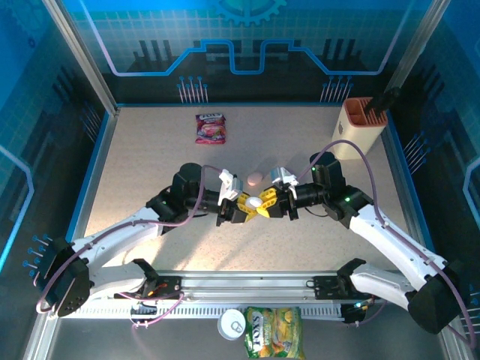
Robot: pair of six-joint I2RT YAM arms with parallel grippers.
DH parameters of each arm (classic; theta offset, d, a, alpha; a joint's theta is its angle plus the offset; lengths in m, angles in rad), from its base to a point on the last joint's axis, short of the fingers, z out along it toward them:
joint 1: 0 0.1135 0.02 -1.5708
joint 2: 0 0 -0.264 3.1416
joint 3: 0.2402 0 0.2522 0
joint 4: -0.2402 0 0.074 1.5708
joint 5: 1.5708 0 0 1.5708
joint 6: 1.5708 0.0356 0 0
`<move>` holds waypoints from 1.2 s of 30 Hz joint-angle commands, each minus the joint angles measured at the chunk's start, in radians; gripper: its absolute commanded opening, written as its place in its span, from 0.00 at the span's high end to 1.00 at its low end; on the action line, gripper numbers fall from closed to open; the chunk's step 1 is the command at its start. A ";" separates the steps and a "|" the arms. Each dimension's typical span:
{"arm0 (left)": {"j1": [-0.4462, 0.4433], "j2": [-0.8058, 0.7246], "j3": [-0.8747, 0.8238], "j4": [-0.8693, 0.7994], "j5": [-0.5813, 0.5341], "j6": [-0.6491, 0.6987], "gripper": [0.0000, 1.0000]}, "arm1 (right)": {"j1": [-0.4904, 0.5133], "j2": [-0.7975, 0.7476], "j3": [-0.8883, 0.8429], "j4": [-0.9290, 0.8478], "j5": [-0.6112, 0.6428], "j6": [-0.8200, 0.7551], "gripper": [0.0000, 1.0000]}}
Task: Insert the wireless bluetooth earbuds into the charging case
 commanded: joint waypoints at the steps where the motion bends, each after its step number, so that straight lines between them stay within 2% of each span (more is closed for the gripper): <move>1: -0.007 -0.034 0.015 0.003 -0.016 0.038 0.91 | 0.001 -0.020 -0.027 0.067 0.116 0.075 0.73; 4: -0.008 -0.037 0.009 -0.007 -0.037 0.059 0.91 | 0.002 -0.029 -0.030 0.119 0.221 0.159 0.61; 10: -0.008 -0.038 -0.011 -0.007 -0.102 0.089 0.91 | 0.001 -0.041 -0.024 0.156 0.309 0.253 0.54; 21: -0.008 -0.043 -0.059 0.004 -0.196 0.101 0.91 | -0.004 -0.019 0.017 0.145 0.412 0.339 0.53; 25: -0.007 -0.059 -0.081 0.028 -0.220 0.066 0.91 | -0.020 -0.005 0.041 0.110 0.454 0.364 0.51; 31: -0.006 -0.073 -0.127 0.093 -0.285 -0.001 0.89 | -0.025 -0.036 0.011 0.171 0.381 0.392 0.34; 36: -0.005 -0.079 -0.166 0.163 -0.294 -0.015 0.90 | -0.034 -0.079 0.002 0.130 0.516 0.466 0.27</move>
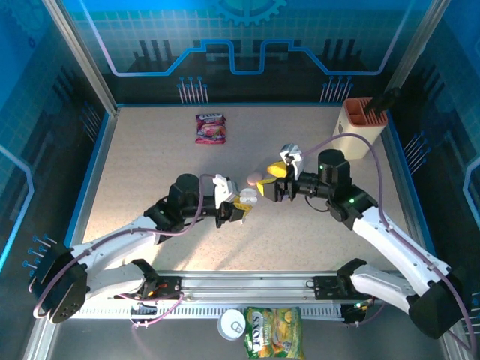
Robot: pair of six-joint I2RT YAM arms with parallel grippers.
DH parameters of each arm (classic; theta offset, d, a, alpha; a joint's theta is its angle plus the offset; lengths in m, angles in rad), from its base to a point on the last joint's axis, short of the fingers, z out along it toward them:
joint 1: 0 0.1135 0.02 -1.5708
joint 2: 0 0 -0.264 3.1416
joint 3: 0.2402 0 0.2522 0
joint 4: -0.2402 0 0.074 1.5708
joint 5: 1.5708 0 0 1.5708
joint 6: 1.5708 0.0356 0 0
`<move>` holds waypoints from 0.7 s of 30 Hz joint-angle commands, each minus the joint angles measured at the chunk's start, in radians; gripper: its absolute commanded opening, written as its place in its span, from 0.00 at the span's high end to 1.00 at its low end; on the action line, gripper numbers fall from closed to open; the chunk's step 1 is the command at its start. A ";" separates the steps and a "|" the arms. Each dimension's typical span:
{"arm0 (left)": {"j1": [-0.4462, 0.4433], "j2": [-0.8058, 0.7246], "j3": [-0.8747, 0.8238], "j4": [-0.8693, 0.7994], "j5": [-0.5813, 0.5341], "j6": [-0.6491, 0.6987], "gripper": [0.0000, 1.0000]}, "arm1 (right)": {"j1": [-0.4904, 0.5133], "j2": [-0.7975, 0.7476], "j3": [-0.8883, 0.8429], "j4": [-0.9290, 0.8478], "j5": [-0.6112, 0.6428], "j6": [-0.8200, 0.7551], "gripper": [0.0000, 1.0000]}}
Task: Insert the wireless bluetooth earbuds into the charging case
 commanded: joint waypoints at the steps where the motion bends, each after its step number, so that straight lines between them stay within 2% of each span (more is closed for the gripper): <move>1: -0.002 -0.025 -0.022 0.074 -0.024 -0.020 0.90 | -0.014 -0.035 0.000 -0.030 0.118 0.064 0.27; 4: -0.003 -0.012 -0.030 0.112 -0.048 -0.013 0.97 | -0.014 -0.029 0.001 -0.098 0.220 0.112 0.27; 8: -0.003 -0.017 -0.069 0.234 -0.111 -0.043 0.95 | -0.011 0.010 0.004 -0.188 0.312 0.202 0.28; 13: 0.007 -0.074 -0.102 0.204 -0.205 -0.047 0.93 | 0.019 0.097 -0.045 -0.183 0.329 0.245 0.29; 16: 0.026 -0.092 -0.193 0.304 -0.281 -0.062 0.93 | 0.052 0.180 -0.047 -0.187 0.341 0.261 0.31; 21: 0.065 -0.152 -0.325 0.421 -0.340 -0.114 0.95 | 0.135 0.352 0.069 -0.327 0.390 0.333 0.35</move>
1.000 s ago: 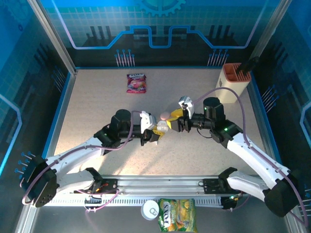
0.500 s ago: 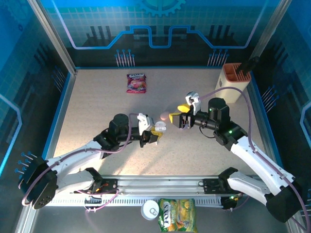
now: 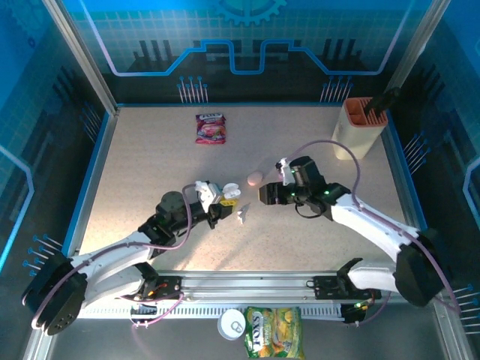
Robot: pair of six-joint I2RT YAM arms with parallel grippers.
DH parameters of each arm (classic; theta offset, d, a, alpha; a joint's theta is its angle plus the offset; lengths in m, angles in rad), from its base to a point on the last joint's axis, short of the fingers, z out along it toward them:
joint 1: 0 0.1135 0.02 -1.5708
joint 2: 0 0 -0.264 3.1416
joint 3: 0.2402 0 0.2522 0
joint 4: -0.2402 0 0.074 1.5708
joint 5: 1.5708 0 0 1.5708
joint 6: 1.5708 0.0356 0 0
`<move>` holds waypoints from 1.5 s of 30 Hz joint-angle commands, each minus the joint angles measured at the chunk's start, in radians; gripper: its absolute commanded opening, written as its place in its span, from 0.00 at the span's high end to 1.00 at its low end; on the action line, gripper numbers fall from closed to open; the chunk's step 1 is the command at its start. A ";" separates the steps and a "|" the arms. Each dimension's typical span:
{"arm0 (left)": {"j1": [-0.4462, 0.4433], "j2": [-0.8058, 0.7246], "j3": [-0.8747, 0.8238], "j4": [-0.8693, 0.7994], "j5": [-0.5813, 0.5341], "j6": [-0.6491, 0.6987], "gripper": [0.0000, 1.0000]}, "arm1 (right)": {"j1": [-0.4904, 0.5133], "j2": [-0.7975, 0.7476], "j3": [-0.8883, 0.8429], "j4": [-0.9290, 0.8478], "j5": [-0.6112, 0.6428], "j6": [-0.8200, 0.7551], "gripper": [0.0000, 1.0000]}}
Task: Insert the wireless bluetooth earbuds into the charging case
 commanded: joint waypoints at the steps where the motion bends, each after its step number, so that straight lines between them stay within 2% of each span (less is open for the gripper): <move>1: 0.016 -0.062 -0.066 0.120 -0.083 -0.047 0.95 | 0.077 0.095 0.119 -0.135 0.072 0.070 0.35; 4: 0.019 -0.142 -0.109 0.085 -0.124 -0.043 0.94 | 0.143 0.198 0.216 -0.241 0.135 0.092 0.36; 7: 0.021 -0.238 -0.125 -0.025 -0.187 -0.030 0.94 | 0.198 0.299 0.315 -0.335 0.187 0.122 0.41; 12: 0.029 -0.374 -0.170 -0.107 -0.278 -0.029 0.94 | 0.261 0.457 0.473 -0.467 0.227 0.161 0.49; 24: 0.032 -0.413 -0.201 -0.092 -0.257 0.018 0.92 | 0.319 0.745 0.726 -0.608 0.214 0.148 0.56; 30: 0.032 -0.407 -0.203 -0.091 -0.250 0.021 0.92 | 0.327 0.799 0.772 -0.658 0.261 0.143 0.63; 45: 0.031 -0.377 -0.186 -0.099 -0.228 0.026 0.92 | 0.327 0.838 0.766 -0.647 0.243 0.134 0.75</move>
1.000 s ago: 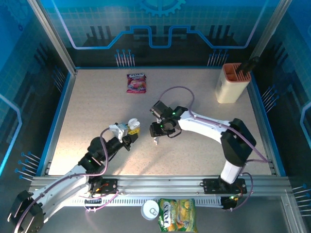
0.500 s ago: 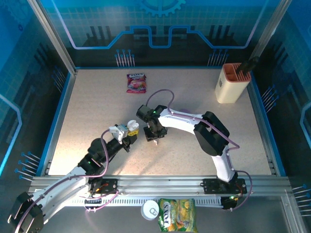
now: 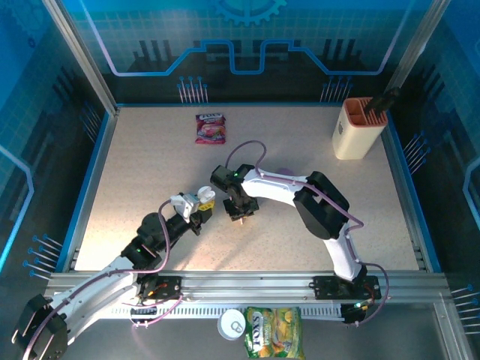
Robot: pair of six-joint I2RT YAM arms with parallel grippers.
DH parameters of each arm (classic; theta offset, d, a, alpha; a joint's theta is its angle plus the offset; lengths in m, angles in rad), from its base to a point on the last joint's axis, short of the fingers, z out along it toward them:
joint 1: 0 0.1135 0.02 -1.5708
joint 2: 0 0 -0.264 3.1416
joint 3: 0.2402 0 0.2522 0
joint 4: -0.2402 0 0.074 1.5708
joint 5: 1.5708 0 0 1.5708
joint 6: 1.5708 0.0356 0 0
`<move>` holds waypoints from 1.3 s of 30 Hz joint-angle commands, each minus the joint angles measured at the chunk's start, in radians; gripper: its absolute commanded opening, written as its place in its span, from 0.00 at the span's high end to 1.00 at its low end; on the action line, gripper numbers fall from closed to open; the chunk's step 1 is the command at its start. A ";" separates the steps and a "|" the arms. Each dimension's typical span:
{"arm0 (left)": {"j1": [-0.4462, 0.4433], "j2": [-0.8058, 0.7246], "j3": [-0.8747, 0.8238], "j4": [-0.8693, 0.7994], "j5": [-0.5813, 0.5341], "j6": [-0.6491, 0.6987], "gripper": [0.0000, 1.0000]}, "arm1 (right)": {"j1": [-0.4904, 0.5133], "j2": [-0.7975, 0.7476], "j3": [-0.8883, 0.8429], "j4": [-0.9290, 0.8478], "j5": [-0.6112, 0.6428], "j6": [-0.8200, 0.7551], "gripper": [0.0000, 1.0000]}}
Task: Insert the wireless bluetooth earbuds into the charging case
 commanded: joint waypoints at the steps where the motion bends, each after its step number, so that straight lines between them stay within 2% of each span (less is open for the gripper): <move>1: 0.007 0.002 -0.001 -0.001 0.017 0.012 0.92 | 0.015 0.023 0.021 -0.026 0.007 -0.003 0.76; 9: 0.006 0.008 0.004 -0.007 0.026 0.006 0.92 | 0.014 0.001 -0.011 0.013 0.017 -0.023 0.80; 18: 0.007 0.010 0.010 0.000 0.036 -0.015 0.92 | -0.047 -0.198 -0.261 0.300 -0.085 -0.223 0.83; 31: 0.007 0.070 0.036 0.023 0.067 -0.028 0.92 | -0.134 -0.285 -0.404 0.092 0.111 -0.068 0.85; 35: 0.007 0.101 0.046 0.039 0.080 -0.029 0.92 | -0.125 -0.285 -0.407 0.074 0.124 -0.045 0.80; 39: 0.007 0.117 0.057 0.040 0.090 -0.028 0.92 | -0.114 -0.293 -0.394 0.098 0.100 -0.038 0.68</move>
